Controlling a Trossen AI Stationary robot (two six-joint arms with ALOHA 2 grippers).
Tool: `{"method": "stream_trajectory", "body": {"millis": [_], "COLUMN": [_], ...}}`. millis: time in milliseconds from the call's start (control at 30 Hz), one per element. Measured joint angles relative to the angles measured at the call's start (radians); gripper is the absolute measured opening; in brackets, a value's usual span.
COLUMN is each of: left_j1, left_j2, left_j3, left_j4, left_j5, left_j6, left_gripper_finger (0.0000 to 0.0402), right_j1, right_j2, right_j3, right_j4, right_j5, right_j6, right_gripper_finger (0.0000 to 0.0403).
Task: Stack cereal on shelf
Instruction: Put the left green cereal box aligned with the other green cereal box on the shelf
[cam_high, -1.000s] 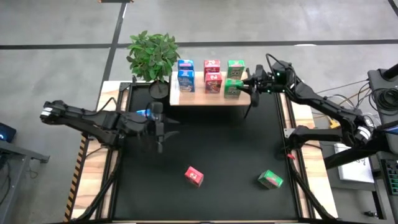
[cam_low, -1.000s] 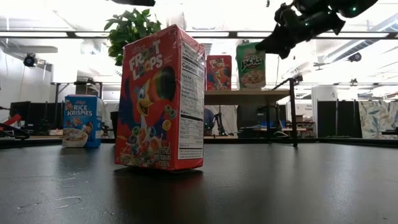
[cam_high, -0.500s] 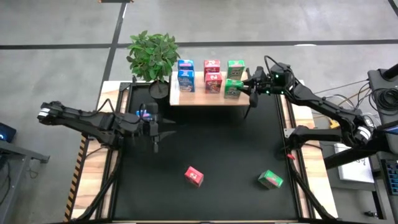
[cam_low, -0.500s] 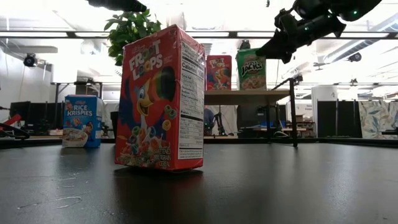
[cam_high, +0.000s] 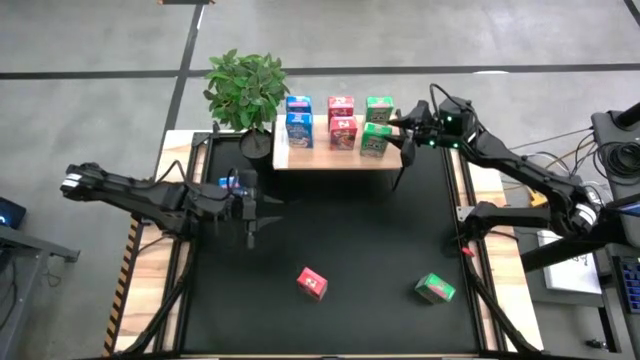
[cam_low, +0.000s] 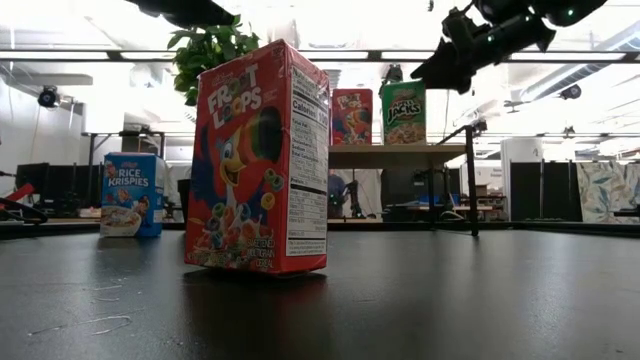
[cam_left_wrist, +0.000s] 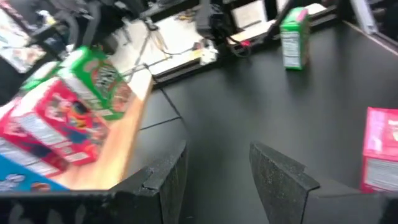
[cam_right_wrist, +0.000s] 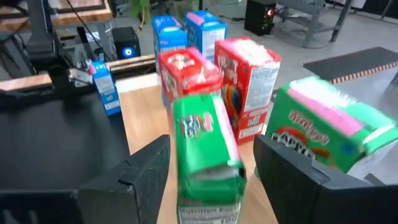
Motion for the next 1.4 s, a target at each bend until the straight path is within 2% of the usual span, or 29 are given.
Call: {"method": "stream_trajectory", "body": {"millis": [233,500,567,733,900,1033,1333,1400], "left_j1": [-0.004,-0.005,-0.005,-0.005,-0.005,-0.005,-0.005,-0.005], "left_j2": [0.003,0.003,0.003,0.003,0.003,0.003,0.003,0.003], "left_j3": [-0.109,-0.176,-0.179,-0.181,-0.185,-0.190,-0.205,-0.205], "left_j4": [0.219,0.323,0.340,0.340,0.338,0.340,0.339,0.339], "left_j5": [0.024,0.025,0.025,0.025,0.025,0.025,0.024,0.024], "left_j6": [-0.014,-0.053,-0.053,-0.053,-0.044,-0.036,-0.034,-0.034], "left_gripper_finger": [0.0158,0.0158,0.0158,0.0158,0.0158,0.0158,0.0158,0.0158], "right_j1": [0.045,0.244,0.305,0.444,0.526,0.541,0.516,0.508], "right_j2": [-0.022,-0.047,-0.035,0.024,0.109,0.187,0.311,0.316], "right_j3": [0.088,0.132,0.132,0.128,0.124,0.124,0.130,0.144], "right_j4": [-0.083,-0.122,-0.130,-0.192,-0.198,-0.198,-0.222,-0.243], "right_j5": [-0.002,0.003,0.061,0.311,0.509,0.667,0.883,0.895], "right_j6": [0.074,0.080,0.080,0.044,0.050,0.047,-0.026,-0.047], "right_gripper_finger": [0.0218,0.0163,0.0144,0.0091,0.0044,0.0016,0.0009,0.0009]}}
